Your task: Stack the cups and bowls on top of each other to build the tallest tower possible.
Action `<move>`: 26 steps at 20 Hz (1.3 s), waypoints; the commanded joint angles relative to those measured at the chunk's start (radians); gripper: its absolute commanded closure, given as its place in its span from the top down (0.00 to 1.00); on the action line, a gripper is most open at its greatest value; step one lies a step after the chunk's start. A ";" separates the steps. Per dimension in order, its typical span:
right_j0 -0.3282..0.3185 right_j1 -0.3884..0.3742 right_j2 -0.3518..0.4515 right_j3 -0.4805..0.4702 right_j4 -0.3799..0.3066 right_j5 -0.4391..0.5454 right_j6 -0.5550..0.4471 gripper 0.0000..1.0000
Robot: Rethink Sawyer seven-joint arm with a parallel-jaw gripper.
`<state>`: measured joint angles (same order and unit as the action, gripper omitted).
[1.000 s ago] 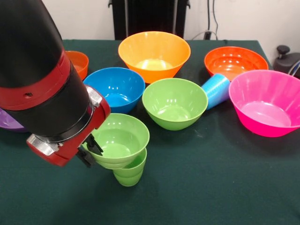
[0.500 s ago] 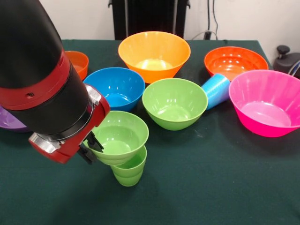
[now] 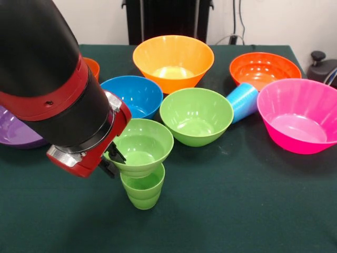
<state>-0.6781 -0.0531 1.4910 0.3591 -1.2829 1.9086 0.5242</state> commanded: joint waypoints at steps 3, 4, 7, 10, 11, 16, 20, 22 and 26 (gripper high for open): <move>0.009 -0.025 -0.178 0.070 0.057 -0.097 0.207 0.00; 0.011 -0.024 -0.183 0.068 0.062 -0.100 0.206 0.00; 0.012 -0.021 -0.205 0.077 0.096 -0.117 0.211 0.00; 0.011 -0.021 -0.226 0.086 0.133 -0.138 0.215 0.00; 0.013 -0.021 -0.229 0.083 0.142 -0.138 0.215 0.00; 0.028 -0.017 -0.239 0.055 0.174 -0.138 0.212 0.00; 0.037 -0.017 -0.252 0.045 0.194 -0.140 0.210 0.00; 0.040 -0.017 -0.259 0.046 0.199 -0.144 0.211 0.00; 0.043 -0.015 -0.284 0.064 0.228 -0.168 0.237 0.00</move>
<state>-0.6699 -0.0586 1.3103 0.3819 -1.0556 1.8181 0.5242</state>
